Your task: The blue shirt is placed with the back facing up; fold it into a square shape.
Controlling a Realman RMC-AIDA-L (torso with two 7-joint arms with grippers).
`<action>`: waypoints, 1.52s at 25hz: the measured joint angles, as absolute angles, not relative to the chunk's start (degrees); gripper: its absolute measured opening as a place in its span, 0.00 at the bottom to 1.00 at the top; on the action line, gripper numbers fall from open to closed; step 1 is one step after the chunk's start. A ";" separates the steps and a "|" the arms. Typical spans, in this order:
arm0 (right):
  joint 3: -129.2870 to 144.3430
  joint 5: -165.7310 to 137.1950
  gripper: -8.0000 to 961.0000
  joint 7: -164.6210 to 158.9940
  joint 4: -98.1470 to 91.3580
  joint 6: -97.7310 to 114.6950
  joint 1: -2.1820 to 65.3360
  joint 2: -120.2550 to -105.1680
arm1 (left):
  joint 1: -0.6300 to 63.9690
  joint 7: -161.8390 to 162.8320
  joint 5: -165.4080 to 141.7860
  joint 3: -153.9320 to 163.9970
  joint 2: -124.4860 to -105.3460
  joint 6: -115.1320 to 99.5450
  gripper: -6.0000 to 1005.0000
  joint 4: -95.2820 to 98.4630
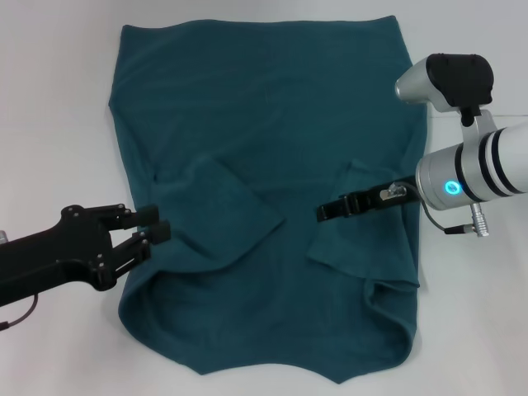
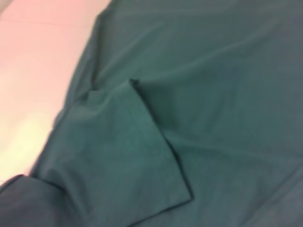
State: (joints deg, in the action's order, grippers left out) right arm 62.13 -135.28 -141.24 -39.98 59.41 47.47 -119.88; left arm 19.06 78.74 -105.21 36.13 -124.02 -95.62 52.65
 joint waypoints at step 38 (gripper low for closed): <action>68.29 -137.21 0.54 -161.93 -73.68 75.86 21.61 -120.15 | 20.03 77.96 -104.67 35.95 -124.01 -95.57 0.28 49.56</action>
State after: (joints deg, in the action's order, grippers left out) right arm 68.29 -137.21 -161.94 -73.68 75.86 21.61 -120.15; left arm 20.03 77.96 -104.67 35.95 -124.01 -95.57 49.56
